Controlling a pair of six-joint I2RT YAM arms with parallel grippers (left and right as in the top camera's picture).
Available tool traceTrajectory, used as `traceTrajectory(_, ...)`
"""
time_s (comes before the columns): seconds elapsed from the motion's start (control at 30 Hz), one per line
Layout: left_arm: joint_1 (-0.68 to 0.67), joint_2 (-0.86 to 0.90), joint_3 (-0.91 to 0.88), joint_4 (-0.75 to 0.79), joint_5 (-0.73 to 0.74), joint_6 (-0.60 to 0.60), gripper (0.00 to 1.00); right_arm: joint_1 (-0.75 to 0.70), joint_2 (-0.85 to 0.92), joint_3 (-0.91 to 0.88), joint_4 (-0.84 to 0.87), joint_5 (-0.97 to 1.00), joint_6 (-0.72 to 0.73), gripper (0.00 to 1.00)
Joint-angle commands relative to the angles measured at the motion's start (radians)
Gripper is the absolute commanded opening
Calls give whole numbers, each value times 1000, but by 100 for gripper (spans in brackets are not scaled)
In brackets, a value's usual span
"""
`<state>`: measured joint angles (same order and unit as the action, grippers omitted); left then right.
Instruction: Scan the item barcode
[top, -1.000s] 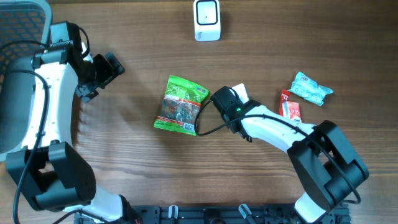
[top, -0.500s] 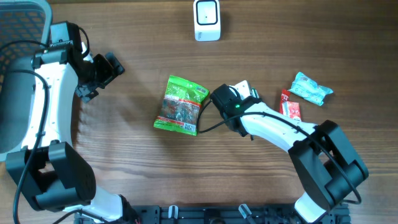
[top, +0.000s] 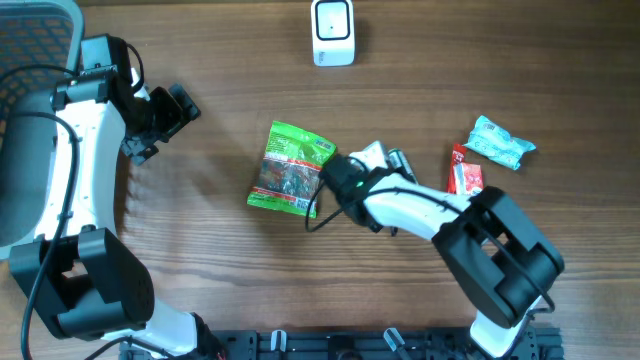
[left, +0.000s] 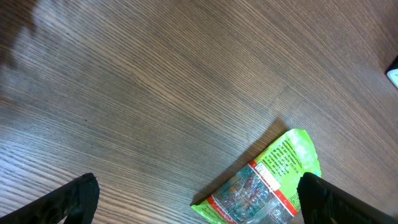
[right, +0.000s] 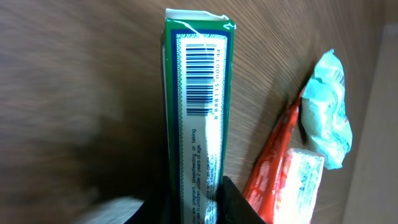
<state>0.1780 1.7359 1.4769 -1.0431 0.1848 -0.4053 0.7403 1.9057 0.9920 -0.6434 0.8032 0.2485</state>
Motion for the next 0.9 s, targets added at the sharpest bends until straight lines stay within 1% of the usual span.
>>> traceTrajectory(0.0, 2, 8, -3, 0, 8, 8, 100, 53, 22, 16, -9, 37, 17, 29)
traceTrajectory(0.1, 2, 8, -3, 0, 8, 8, 100, 89, 21, 16, -7, 9, 22, 42)
traceTrajectory(0.2, 2, 8, -3, 0, 8, 8, 100, 102, 21, 16, -8, -2, 25, 43)
traceTrajectory(0.4, 2, 8, -3, 0, 8, 8, 100, 103, 7, 18, -5, -135, 25, 43)
traceTrajectory(0.53, 2, 8, -3, 0, 8, 8, 100, 101, -84, 37, -9, -224, 12, 45)
traceTrajectory(0.6, 2, 8, -3, 0, 8, 8, 100, 84, -163, 45, -8, -261, -16, 50)
traceTrajectory(0.63, 2, 8, -3, 0, 8, 8, 100, 65, -208, 48, -8, -296, -40, 60)
traceTrajectory(0.67, 2, 8, -3, 0, 8, 8, 100, 43, -240, 50, -8, -333, -61, 66)
traceTrajectory(0.7, 2, 8, -3, 0, 8, 9, 100, -5, -290, 50, -10, -416, -104, 72)
traceTrajectory(0.77, 2, 8, -3, 0, 8, 8, 100, -80, -332, 50, -21, -551, -177, 80)
traceTrajectory(0.83, 2, 8, -3, 0, 8, 8, 100, -179, -346, 50, -42, -722, -270, 83)
traceTrajectory(0.87, 2, 8, -3, 0, 8, 8, 100, -219, -344, 48, -48, -784, -285, 83)
